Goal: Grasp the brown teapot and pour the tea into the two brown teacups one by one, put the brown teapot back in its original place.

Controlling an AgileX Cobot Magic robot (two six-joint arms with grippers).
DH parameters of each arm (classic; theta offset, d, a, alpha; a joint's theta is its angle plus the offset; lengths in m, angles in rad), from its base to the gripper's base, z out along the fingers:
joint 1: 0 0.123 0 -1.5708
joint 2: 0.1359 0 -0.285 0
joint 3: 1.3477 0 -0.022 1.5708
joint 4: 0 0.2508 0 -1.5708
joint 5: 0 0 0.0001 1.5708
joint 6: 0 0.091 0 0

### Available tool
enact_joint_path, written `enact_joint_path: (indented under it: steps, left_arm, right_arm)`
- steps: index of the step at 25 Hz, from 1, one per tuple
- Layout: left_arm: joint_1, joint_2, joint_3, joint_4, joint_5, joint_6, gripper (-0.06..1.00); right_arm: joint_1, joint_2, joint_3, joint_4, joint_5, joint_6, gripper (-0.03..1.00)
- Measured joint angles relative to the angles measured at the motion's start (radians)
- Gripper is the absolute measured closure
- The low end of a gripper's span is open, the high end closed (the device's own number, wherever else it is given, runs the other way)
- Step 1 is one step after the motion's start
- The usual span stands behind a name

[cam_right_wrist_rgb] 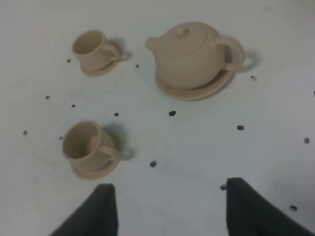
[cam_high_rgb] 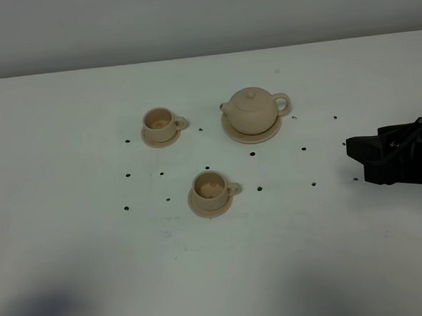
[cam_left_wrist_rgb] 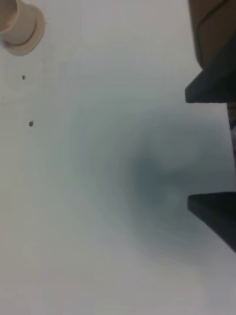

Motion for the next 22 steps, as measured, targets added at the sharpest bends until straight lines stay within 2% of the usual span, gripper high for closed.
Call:
enact_joint_path:
  steps: [4, 7, 16, 22]
  left_arm:
    - [0.101, 0.000, 0.000, 0.000, 0.000, 0.001, 0.54]
    - [0.147, -0.011, 0.000, 0.000, 0.000, 0.002, 0.54]
    - [0.156, -0.205, 0.000, -0.001, 0.000, 0.001, 0.54]
    - [0.156, -0.212, 0.002, -0.003, 0.000, 0.002, 0.54]
  right_arm:
    - [0.000, 0.000, -0.002, 0.000, 0.001, 0.001, 0.48]
    - [0.000, 0.000, -0.002, 0.000, 0.001, 0.000, 0.48]
    - [0.000, 0.000, -0.002, 0.000, 0.001, -0.015, 0.48]
    - [0.000, 0.000, -0.017, 0.000, -0.012, -0.024, 0.48]
